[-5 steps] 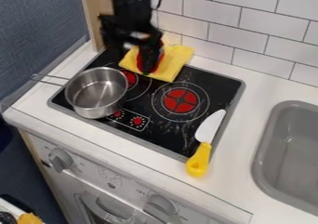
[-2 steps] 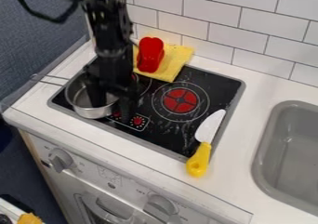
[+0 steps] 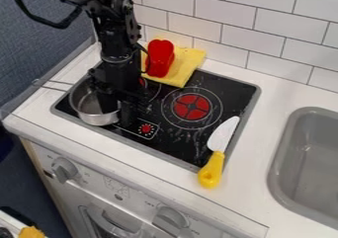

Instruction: Move the silver pot to the upper right burner

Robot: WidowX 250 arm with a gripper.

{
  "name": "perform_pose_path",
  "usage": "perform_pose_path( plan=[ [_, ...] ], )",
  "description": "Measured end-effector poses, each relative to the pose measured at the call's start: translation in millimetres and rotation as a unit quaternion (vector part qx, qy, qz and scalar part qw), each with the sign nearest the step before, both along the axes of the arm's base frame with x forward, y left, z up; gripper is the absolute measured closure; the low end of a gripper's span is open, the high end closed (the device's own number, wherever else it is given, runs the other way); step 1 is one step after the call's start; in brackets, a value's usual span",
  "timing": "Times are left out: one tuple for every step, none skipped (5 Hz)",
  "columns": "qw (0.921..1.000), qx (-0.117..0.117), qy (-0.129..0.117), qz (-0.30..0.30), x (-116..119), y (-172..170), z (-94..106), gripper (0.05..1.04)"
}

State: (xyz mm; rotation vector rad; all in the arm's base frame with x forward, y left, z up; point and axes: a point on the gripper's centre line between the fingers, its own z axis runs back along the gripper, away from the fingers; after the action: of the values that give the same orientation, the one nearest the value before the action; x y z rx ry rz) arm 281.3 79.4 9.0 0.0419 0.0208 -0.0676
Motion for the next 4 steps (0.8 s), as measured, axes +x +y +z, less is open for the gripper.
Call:
perform_pose_path(
  plan=[
    [0.9999, -0.003, -0.004, -0.011, -0.9, -4.7, 2.2, 0.807],
    [0.9992, -0.015, -0.014, -0.035, -3.4, -10.8, 16.0, 0.963],
    [0.9966, -0.013, -0.043, -0.07, 0.5, -24.7, 35.9, 1.006],
    [0.9947, -0.016, -0.054, -0.086, 2.8, -40.1, 47.4, 1.006]
  ],
)
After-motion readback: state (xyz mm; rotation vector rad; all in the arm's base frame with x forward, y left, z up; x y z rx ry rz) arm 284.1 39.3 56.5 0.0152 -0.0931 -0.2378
